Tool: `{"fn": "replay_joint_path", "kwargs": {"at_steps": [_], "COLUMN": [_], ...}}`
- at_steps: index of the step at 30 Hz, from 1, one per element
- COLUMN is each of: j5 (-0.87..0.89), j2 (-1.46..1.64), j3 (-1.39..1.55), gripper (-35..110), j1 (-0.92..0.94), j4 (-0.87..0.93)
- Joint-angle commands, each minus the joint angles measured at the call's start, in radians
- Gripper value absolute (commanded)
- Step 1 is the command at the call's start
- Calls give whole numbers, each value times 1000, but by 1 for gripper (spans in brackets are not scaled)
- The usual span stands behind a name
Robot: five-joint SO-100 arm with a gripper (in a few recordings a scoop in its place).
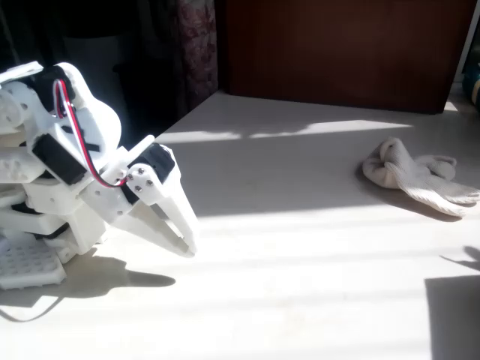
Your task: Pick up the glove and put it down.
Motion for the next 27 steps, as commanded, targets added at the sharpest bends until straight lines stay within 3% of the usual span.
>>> {"fn": "replay_joint_path", "kwargs": {"at_steps": [1,27], "j5": [0,0], "j2": [0,2], "j3": [2,2], "gripper": [0,1], "j1": [0,-11], "j4": [5,3]}}
